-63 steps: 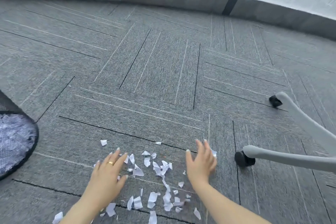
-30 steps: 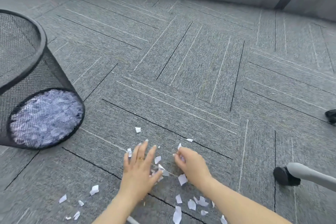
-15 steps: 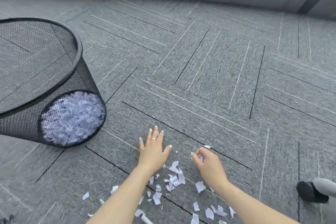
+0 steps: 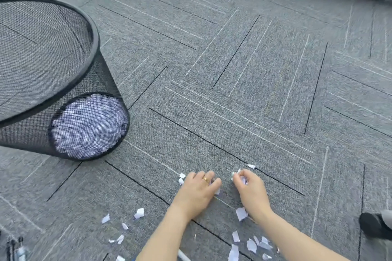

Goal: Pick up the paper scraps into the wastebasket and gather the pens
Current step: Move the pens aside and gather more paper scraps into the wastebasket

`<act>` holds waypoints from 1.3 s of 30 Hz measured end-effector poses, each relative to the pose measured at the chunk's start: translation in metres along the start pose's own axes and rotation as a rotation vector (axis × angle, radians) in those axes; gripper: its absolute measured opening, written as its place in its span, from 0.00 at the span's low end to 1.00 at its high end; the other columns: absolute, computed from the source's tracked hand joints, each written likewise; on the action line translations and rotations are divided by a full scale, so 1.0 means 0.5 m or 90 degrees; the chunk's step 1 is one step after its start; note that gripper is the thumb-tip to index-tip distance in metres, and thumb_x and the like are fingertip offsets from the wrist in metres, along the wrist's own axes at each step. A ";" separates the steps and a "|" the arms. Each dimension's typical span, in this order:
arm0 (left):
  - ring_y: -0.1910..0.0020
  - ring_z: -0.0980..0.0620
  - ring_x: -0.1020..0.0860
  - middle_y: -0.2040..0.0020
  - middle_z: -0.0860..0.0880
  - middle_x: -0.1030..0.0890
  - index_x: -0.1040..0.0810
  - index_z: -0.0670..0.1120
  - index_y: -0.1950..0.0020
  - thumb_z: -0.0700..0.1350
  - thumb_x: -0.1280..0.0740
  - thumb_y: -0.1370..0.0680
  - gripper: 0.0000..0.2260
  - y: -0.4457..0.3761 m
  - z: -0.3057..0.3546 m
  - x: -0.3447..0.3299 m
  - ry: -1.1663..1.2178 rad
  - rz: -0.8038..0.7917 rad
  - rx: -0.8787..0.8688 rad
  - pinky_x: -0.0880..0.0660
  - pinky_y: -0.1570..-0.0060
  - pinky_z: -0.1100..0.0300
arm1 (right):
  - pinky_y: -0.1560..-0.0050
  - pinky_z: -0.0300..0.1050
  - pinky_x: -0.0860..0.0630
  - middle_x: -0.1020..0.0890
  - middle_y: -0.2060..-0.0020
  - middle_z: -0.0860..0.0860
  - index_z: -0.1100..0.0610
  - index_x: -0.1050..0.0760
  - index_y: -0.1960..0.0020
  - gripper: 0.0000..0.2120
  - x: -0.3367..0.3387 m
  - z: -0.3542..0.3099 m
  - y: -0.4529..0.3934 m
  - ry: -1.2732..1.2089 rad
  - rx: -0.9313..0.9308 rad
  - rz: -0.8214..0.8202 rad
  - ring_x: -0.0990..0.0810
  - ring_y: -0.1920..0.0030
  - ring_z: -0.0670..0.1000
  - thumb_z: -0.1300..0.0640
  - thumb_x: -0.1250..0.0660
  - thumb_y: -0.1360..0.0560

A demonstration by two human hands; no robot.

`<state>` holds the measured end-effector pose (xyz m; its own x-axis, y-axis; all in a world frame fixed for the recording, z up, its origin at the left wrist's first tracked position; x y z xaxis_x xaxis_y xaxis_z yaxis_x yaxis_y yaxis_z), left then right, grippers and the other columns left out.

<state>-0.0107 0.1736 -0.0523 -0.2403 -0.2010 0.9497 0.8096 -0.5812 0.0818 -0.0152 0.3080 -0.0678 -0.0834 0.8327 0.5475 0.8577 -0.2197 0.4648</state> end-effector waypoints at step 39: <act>0.48 0.41 0.24 0.43 0.40 0.24 0.31 0.39 0.41 0.38 0.48 0.20 0.11 0.399 -0.537 0.733 0.411 0.571 0.918 0.30 0.51 0.51 | 0.70 0.43 0.35 0.24 0.69 0.53 0.61 0.29 0.63 0.16 -0.339 -1.012 0.189 0.045 0.629 -0.180 0.31 0.71 0.49 0.51 0.40 0.23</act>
<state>-0.0809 -0.2278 0.2312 0.6184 -0.4780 0.6237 0.4897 0.8552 0.1699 -0.1764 -0.1112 0.2354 -0.3497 0.7497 0.5619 0.8335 0.5228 -0.1789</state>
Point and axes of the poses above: each hand's wrist, its own y-axis away from the middle knuckle, its own x-axis out of the back of the hand, z = x × y, the point moved 10 cm from there along -y, towards the middle knuckle
